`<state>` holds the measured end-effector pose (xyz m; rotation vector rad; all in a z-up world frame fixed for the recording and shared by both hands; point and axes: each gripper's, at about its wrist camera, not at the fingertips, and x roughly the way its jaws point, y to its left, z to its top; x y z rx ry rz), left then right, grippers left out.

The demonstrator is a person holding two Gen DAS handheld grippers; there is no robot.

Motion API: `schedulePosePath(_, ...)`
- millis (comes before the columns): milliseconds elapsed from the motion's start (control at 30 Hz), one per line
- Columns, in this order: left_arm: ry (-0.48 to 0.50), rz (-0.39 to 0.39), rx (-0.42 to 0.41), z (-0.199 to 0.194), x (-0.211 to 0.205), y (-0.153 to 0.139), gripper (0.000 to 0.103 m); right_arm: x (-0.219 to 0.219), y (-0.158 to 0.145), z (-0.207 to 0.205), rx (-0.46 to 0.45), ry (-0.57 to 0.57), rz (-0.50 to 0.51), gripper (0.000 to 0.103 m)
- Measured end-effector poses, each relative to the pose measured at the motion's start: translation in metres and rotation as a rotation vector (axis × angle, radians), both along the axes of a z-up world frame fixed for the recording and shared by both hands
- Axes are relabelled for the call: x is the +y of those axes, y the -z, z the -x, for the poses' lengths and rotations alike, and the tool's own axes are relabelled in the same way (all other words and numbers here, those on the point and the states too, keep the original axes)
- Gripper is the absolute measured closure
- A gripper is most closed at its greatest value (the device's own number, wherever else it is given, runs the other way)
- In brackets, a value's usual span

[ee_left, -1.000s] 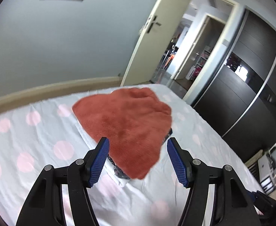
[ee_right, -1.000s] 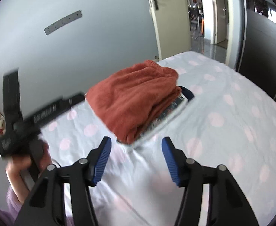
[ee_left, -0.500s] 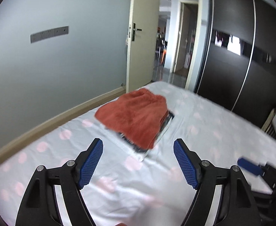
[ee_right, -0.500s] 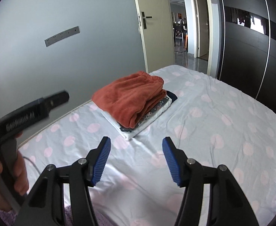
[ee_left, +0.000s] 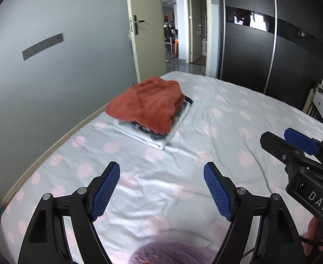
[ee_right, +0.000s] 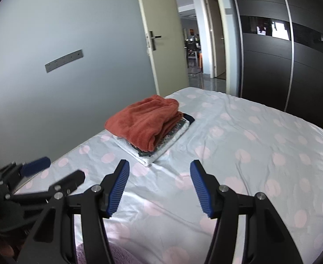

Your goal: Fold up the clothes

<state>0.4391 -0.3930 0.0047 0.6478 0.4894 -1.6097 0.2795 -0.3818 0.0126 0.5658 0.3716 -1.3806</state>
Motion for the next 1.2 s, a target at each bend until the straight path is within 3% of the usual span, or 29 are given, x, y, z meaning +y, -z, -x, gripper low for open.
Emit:
schedulePosePath(167,0.021,0.052,-0.044,0.017,0.026,0.006,0.023,0.028,0.016,0.012,-0.024,0.035,-0.007,0.046)
schedulePosePath(300,0.024,0.035,-0.055,0.029,0.041,0.014,0.023,0.050,0.027,0.023,-0.047,0.056,0.001,0.046)
schedulePosePath(467,-0.004,0.099,-0.112,0.047,0.062,0.015,0.021,0.073,0.032,0.035,-0.030,0.077,0.018,0.046)
schedulePosePath(1200,-0.036,0.138,-0.108,0.060,0.089,0.009,0.020,0.104,0.041,0.047,-0.020,0.075,0.035,0.044)
